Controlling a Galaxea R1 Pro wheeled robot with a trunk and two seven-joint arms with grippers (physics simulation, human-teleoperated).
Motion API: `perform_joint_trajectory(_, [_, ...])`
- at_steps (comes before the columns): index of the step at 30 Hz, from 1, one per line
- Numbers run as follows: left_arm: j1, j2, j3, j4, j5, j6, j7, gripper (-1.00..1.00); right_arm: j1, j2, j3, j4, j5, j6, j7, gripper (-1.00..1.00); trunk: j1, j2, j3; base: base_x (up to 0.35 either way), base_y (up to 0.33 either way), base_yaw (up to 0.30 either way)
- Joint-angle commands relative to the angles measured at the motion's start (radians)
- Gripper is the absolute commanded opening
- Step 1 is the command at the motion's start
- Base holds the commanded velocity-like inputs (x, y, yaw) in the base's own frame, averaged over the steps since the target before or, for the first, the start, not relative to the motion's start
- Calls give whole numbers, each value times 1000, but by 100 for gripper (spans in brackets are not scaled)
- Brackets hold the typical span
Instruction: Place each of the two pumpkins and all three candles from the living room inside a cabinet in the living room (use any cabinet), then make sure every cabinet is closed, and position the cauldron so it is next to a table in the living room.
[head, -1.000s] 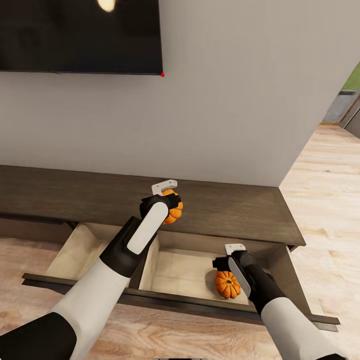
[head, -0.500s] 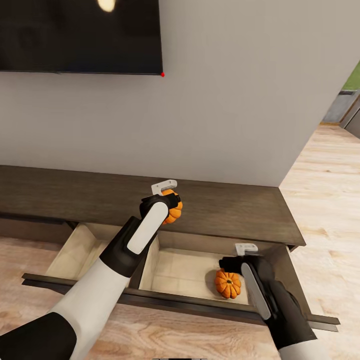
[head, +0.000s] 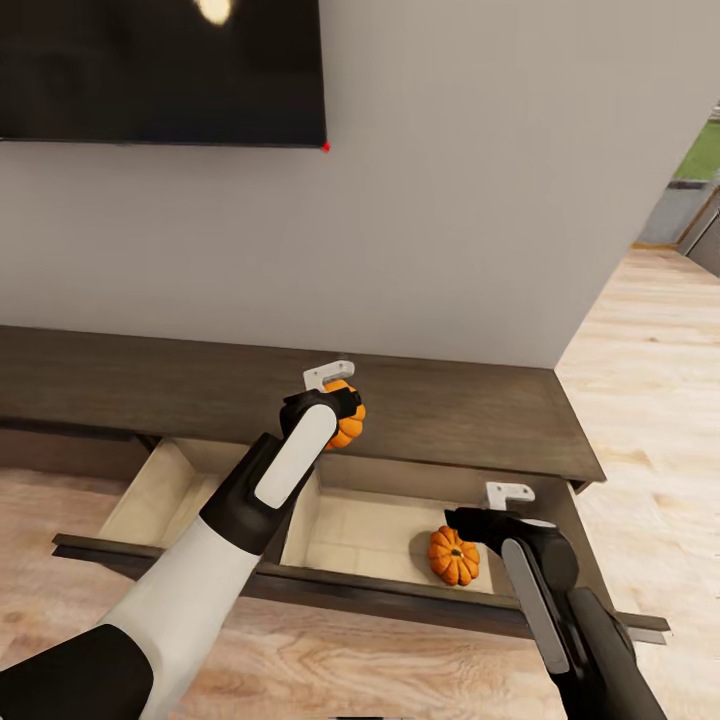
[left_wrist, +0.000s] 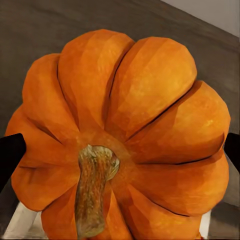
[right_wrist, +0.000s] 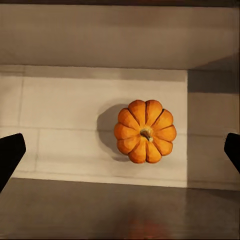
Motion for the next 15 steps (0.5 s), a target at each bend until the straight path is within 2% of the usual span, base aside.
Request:
perform_joint_trajectory(1, [-1,0,-1,-1,4,7,9,-100,0,0,0,-1,-11,1,-10,100,-1,0,-1,-314,0,0])
perform_joint_trajectory(5, [-1,0,-1,2,4,7,9,-100,0,2,-27,-2,-11,-2,-10,100,-1,0,-1,-293,-14,0])
perform_joint_trajectory(9, [-1,0,-7,25,4,7,9,-100,0,3,-59,-2,-11,-9,-8,100,-1,0,-1,-80,-7,0])
perform_joint_trajectory(15, [-1,0,-68,65,5,7,7,-100,0,3,-68,-2,-11,-68,-7,100,-1,0,-1,-13,-1,0])
